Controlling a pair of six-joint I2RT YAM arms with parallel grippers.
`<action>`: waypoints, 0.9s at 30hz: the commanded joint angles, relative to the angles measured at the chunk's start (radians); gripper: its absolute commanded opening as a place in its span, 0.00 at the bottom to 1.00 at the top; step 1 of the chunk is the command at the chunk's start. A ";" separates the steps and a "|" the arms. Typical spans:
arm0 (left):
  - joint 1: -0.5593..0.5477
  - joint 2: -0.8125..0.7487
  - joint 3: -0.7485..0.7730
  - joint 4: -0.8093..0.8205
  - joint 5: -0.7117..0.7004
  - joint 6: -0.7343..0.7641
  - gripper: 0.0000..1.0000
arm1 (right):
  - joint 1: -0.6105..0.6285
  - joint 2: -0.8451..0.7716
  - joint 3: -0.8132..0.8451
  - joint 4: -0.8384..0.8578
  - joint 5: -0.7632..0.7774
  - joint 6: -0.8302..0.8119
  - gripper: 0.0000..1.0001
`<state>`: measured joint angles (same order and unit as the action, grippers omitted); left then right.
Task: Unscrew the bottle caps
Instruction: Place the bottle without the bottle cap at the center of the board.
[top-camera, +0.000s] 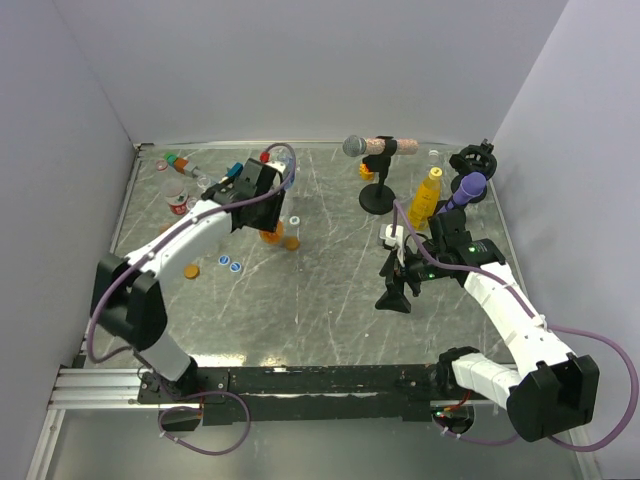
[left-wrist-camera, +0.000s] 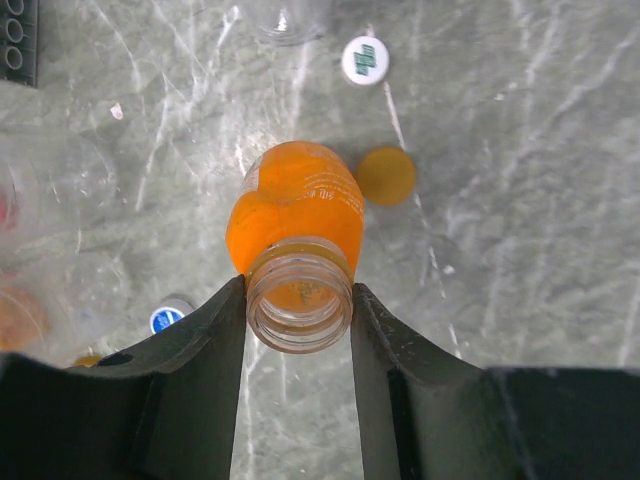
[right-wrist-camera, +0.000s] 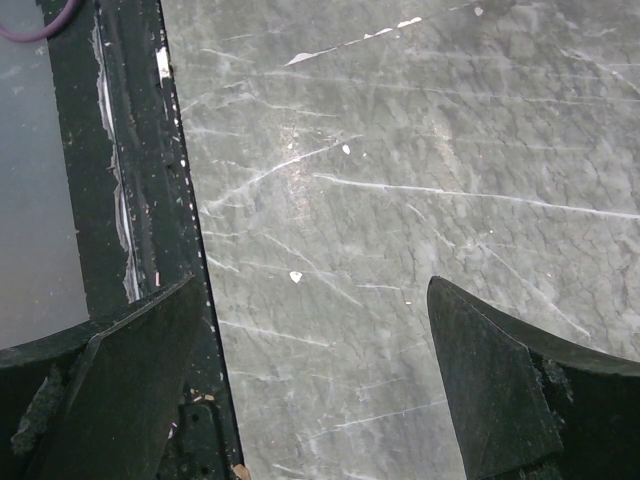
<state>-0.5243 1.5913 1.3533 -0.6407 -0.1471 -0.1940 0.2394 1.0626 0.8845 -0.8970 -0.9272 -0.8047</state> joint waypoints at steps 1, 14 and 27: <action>0.026 0.077 0.119 -0.030 -0.011 0.054 0.22 | -0.003 -0.015 0.022 0.026 -0.012 -0.002 0.99; 0.056 0.239 0.218 -0.047 0.024 0.053 0.36 | -0.003 -0.010 0.022 0.023 -0.010 -0.005 0.99; 0.060 0.230 0.225 -0.040 0.018 0.044 0.72 | -0.003 0.002 0.024 0.021 -0.009 -0.008 0.99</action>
<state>-0.4686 1.8343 1.5307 -0.6788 -0.1291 -0.1509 0.2382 1.0634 0.8845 -0.8974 -0.9264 -0.8047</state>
